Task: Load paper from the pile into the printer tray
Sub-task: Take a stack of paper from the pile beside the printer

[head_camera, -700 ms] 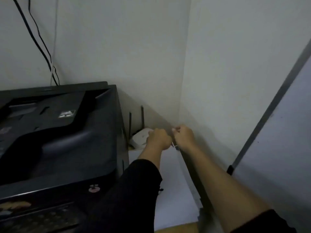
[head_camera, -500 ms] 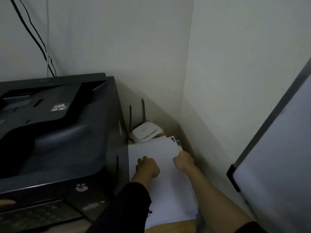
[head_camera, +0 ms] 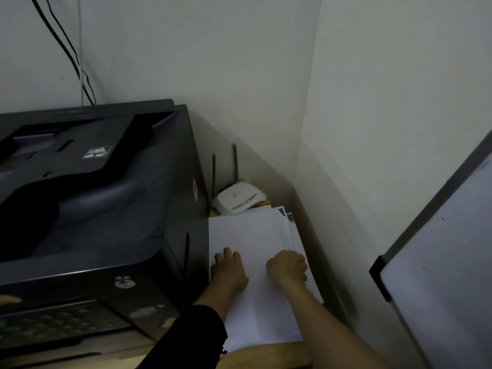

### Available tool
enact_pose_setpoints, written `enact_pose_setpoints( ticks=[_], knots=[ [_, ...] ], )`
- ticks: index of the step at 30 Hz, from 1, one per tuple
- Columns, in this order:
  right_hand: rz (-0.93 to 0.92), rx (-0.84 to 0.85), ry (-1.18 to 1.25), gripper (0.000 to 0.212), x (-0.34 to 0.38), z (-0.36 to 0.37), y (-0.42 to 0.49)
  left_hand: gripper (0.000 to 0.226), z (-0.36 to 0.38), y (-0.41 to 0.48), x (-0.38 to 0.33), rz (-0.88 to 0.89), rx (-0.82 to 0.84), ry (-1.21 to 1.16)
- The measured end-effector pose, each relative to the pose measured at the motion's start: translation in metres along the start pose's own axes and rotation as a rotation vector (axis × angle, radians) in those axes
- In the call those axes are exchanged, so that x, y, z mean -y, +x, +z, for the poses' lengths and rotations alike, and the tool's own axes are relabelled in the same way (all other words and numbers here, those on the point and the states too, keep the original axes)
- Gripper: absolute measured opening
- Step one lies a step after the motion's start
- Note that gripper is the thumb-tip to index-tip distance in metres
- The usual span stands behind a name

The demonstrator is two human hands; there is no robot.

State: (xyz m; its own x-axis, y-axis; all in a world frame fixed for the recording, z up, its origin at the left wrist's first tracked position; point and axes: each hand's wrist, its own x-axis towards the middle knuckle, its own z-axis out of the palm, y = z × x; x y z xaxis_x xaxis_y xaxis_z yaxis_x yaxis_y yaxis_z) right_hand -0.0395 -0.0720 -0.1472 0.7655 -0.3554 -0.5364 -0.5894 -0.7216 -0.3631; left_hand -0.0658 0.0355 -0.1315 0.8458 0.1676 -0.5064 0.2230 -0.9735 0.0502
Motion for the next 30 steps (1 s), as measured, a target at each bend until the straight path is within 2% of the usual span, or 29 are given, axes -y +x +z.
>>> enact_pose_setpoints(
  ticks=[3, 8, 15, 18, 20, 24, 30],
  knots=[
    [-0.009, -0.027, -0.022, 0.070, 0.001, 0.001, -0.004, 0.068, 0.002, 0.000, 0.000, -0.005, 0.002, -0.003],
    [-0.037, -0.055, -0.097, 0.076, 0.002, 0.000, -0.009, 0.070, 0.005, -0.002, -0.001, -0.018, 0.005, 0.007],
    [0.023, -0.024, -0.010, 0.076, 0.005, 0.000, -0.012, 0.071, 0.008, 0.002, -0.004, -0.040, -0.014, 0.017],
    [0.027, -0.022, -0.038, 0.069, 0.006, 0.001, -0.015, 0.069, 0.009, 0.002, -0.006, -0.048, -0.029, 0.022],
    [-0.031, -0.069, -0.077, 0.063, 0.005, 0.003, -0.017, 0.069, 0.009, 0.002, -0.006, -0.052, -0.035, 0.016],
    [-0.174, -0.202, -0.059, 0.037, -0.003, 0.000, -0.020, 0.068, 0.008, 0.003, -0.005, -0.046, -0.024, 0.008],
    [-0.220, -0.274, -0.147, 0.040, 0.004, 0.000, -0.033, 0.061, 0.007, 0.004, -0.003, -0.047, -0.028, -0.026]
  ],
)
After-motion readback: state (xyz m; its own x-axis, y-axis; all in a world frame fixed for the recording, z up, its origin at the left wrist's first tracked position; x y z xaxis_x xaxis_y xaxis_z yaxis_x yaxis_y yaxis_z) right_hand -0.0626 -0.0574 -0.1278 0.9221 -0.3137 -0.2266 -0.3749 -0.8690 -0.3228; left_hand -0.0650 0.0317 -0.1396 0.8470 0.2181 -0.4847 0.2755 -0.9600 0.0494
